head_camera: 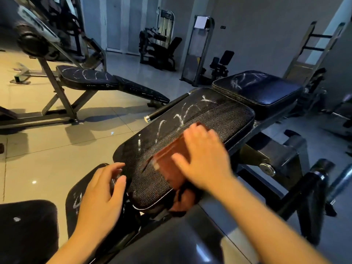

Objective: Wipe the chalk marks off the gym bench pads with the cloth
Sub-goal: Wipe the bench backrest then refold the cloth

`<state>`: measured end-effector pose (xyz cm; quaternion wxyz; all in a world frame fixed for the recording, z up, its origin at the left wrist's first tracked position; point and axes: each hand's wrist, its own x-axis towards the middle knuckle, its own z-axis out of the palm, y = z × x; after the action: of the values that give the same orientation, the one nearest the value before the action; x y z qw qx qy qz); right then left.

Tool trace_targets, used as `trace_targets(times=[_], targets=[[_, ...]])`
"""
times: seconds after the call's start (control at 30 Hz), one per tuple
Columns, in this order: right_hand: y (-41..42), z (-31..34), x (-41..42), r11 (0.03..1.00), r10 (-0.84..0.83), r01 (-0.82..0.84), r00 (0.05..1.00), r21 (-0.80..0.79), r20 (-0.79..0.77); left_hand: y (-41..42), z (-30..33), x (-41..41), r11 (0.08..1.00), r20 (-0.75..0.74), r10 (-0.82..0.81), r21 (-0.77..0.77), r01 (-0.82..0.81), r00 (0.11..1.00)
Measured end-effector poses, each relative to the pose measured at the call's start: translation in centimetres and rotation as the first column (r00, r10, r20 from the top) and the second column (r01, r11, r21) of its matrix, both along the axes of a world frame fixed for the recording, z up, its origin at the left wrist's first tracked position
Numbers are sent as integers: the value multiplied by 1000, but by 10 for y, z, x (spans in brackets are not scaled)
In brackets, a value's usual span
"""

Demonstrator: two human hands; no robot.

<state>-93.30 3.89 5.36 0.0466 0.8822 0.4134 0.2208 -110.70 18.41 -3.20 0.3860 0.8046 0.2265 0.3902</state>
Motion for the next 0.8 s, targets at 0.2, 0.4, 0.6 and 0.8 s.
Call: trace_targets(times=[0.2, 0.4, 0.6, 0.8], targets=[[-18, 75, 92, 908, -413, 412, 911, 70, -11, -12, -2, 7, 994, -27, -47, 98, 50, 999], [25, 16, 9, 937, -305, 302, 952, 178, -11, -4, -1, 13, 1000, 37, 29, -2, -29, 999], [58, -66, -85, 998, 44, -41, 996, 40, -82, -5, 1, 7, 998, 27, 46, -36, -45, 999], [-3, -75, -39, 882, 159, -162, 986, 442, 46, -16, -6, 8, 990, -6, 30, 140, -29, 1000]])
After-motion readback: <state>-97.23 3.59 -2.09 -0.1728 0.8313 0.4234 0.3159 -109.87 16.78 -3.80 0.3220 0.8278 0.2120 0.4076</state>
